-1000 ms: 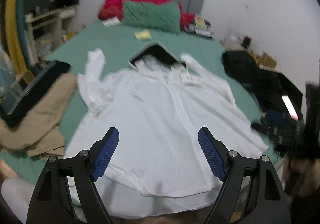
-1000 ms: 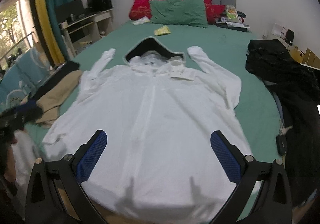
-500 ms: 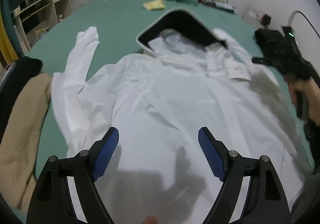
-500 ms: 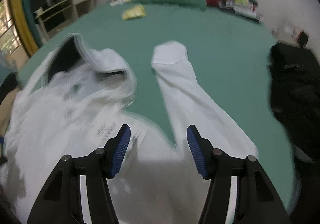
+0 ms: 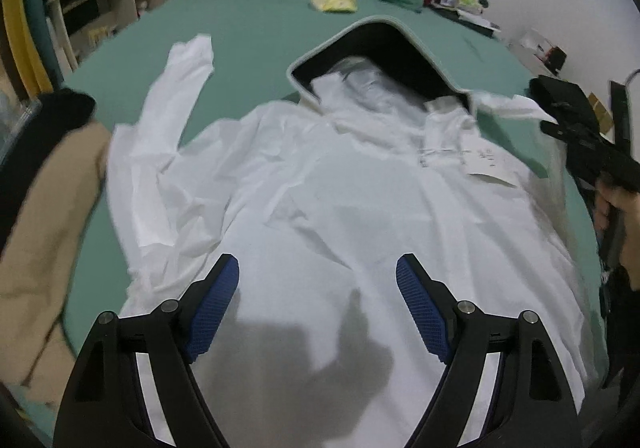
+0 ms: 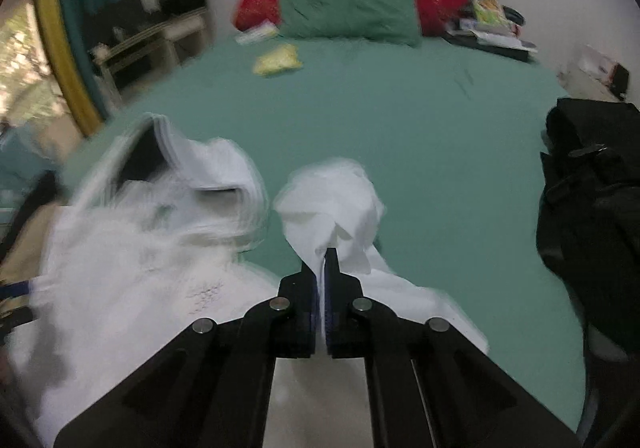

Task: Fold large clothes
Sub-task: 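Grasp a white jacket sleeve with the right gripper and lay it across the body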

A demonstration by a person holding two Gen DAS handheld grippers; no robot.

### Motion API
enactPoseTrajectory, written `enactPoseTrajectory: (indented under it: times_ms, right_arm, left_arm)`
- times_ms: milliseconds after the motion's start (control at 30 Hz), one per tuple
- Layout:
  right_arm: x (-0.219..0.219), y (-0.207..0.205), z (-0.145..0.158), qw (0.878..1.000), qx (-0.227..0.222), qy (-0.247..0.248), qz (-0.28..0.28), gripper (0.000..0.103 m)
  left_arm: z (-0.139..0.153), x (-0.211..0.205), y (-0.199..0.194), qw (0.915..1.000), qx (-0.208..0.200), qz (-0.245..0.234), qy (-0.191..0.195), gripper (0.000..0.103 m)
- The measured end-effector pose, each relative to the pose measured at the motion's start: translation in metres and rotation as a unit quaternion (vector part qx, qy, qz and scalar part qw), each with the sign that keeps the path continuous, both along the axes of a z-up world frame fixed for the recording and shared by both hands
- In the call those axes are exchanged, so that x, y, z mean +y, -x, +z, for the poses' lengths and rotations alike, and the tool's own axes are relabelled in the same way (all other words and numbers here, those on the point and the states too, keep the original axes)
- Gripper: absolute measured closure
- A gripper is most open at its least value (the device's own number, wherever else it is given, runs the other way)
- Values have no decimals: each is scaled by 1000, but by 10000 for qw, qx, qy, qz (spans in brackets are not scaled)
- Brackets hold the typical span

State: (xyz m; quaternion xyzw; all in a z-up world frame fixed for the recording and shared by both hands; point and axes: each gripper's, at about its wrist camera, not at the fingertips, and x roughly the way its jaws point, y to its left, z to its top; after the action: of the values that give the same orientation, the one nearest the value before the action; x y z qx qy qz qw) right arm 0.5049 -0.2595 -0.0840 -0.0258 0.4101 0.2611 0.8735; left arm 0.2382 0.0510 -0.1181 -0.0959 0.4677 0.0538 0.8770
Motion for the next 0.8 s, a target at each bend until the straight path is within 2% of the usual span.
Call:
enactPoseTrajectory:
  times_ms: [100, 200, 300, 400, 433, 500, 533, 567, 633, 700, 800]
  right_arm:
    - [-5, 57, 22, 9987, 22, -262, 429, 100]
    - [-3, 109, 25, 9965, 164, -401, 721, 100]
    - [-4, 144, 11, 9957, 397, -254, 798, 99]
    - [-9, 171, -22, 9932, 811, 60, 835, 98]
    - [-11, 176, -34, 9916, 990, 228, 803, 94]
    - [-20, 181, -47, 9904, 1138, 316, 719, 75]
    - [-24, 184, -50, 9906, 1138, 388, 653, 55]
    - [-26, 185, -49, 9912, 1074, 470, 612, 43]
    - [-29, 185, -39, 9933, 926, 454, 530, 38]
    - [-27, 181, -27, 9949, 779, 536, 343, 38]
    - [-11, 177, -8, 9970, 500, 212, 550, 38]
  left_arm:
    - [16, -9, 13, 10000, -66, -20, 29, 19]
    - [27, -21, 32, 9999, -97, -38, 16, 19]
    - [31, -35, 53, 10000, -66, -74, -9, 19]
    - [27, -46, 66, 9999, 45, -131, -19, 19]
    - [26, -48, 69, 9999, 67, -143, -10, 19]
    - [24, -52, 74, 9998, 93, -179, 47, 19]
    - [23, -53, 76, 9997, 99, -204, 93, 19]
    - [23, -53, 76, 9996, 93, -220, 131, 19]
    - [22, -53, 77, 9995, 80, -229, 181, 19]
    - [22, -50, 75, 9993, 95, -264, 239, 19]
    - [21, -43, 72, 9990, 49, -339, 278, 19]
